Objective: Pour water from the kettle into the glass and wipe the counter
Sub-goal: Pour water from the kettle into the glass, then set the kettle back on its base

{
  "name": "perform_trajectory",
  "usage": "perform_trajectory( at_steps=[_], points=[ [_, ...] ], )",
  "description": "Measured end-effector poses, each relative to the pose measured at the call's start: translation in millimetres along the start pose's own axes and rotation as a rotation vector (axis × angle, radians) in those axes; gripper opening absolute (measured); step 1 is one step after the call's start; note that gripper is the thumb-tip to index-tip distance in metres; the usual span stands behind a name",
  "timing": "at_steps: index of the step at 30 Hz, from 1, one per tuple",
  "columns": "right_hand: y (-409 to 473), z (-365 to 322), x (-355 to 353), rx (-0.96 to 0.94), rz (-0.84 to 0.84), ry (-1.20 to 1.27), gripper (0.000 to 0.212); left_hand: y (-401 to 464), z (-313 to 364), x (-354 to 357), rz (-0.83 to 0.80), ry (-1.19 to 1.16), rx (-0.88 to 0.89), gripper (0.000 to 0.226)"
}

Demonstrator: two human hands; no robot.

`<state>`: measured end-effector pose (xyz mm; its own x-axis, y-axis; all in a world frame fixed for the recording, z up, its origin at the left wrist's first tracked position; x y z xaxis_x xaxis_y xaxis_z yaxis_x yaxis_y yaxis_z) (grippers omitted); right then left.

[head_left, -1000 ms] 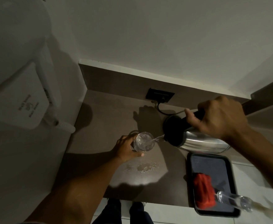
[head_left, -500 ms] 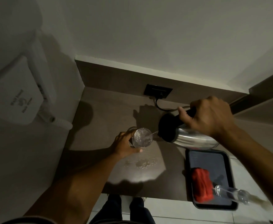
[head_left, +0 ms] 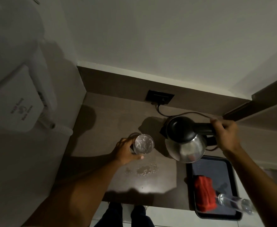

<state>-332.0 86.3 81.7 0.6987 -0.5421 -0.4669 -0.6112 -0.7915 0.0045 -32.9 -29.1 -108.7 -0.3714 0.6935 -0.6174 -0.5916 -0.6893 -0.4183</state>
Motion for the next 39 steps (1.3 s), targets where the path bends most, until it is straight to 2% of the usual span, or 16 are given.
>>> perform_trajectory(
  at_steps=[4, 8, 16, 19, 25, 32, 36, 39],
  points=[
    [3, 32, -31, 0.050, 0.217, 0.273, 0.040, 3, 0, 0, 0.009, 0.004, 0.003, 0.102],
    [8, 61, -40, 0.127, 0.386, 0.391, 0.033, 4, -3, 2, 0.030, -0.017, 0.033, 0.100],
    [39, 122, -37, 0.304, 0.482, 0.466, 0.021, 4, -3, 5, 0.059, -0.033, -0.011, 0.095],
    [46, 124, -35, 0.311, 0.453, 0.433, 0.020, 5, -3, 5, 0.058, -0.027, -0.024, 0.098],
    [53, 111, -17, 0.216, 0.309, 0.370, 0.030, 6, -2, 6, 0.050, -0.043, -0.030, 0.096],
    [63, 127, -25, 0.228, 0.205, 0.318, 0.034, 4, 1, 6, 0.060, -0.063, -0.024, 0.094],
    [60, 124, -24, 0.210, 0.204, 0.283, 0.038, 4, 2, 6, 0.059, -0.067, -0.018, 0.093],
    [48, 115, -27, 0.205, 0.283, 0.209, 0.059, 4, 1, 6, 0.057, -0.074, -0.011, 0.095]
  ],
)
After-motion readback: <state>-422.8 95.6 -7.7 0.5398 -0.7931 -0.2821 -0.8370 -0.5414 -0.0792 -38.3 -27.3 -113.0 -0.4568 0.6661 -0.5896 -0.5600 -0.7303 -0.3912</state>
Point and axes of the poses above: each hand's wrist, its own y-axis towards the middle knuckle, its own x-axis out of the palm, z = x × y, the point moved 6 cm from there along y, towards the middle knuckle, and after that the axes turned 6 degrees about y, right-handed, at the moved point
